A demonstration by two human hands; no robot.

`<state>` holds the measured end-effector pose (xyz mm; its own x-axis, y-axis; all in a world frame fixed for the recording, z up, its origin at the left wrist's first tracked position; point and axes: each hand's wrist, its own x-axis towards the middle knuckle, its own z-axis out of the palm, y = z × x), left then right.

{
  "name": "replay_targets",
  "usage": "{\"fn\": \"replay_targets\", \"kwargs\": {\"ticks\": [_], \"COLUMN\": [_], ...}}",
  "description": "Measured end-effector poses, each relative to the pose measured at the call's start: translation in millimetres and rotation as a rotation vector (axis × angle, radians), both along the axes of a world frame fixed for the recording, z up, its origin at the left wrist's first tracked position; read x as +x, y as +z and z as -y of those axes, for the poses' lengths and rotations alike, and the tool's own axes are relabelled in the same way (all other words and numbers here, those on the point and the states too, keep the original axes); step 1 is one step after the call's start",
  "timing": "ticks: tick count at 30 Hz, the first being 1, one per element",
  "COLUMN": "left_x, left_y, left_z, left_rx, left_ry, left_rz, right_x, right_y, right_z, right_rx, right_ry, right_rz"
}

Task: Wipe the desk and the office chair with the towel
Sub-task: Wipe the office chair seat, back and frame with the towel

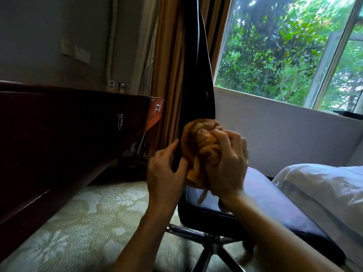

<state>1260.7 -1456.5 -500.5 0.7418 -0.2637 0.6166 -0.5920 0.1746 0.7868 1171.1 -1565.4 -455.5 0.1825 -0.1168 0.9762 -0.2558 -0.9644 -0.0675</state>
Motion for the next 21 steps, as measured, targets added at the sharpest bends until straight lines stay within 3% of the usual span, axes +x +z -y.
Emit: {"fn": "replay_targets", "kwargs": {"ticks": [5, 8, 10, 14, 17, 19, 21], "left_x": [-7, -6, -2, 6, 11, 14, 15], "left_y": [2, 1, 1, -3, -3, -4, -5], "left_z": [2, 6, 7, 5, 6, 6, 6], "left_rx": [-0.013, -0.063, -0.099, -0.152, -0.129, -0.108, -0.110], "left_ry": [0.141, 0.121, 0.090, -0.008, -0.060, -0.061, -0.069], "left_rz": [0.063, 0.013, -0.041, -0.117, -0.133, -0.137, -0.130], "right_x": [5, 26, 40, 39, 22, 8, -4], "right_y": [118, 155, 137, 36, -32, -47, -36], "right_z": [-14, -17, -15, -2, 10, 14, 15], "right_rx": [-0.088, -0.176, -0.176, -0.198, -0.246, -0.263, -0.239], "right_ry": [-0.047, -0.143, -0.135, -0.190, -0.169, -0.114, -0.038], "right_rz": [0.270, 0.088, -0.027, 0.014, -0.179, -0.308, -0.277]}}
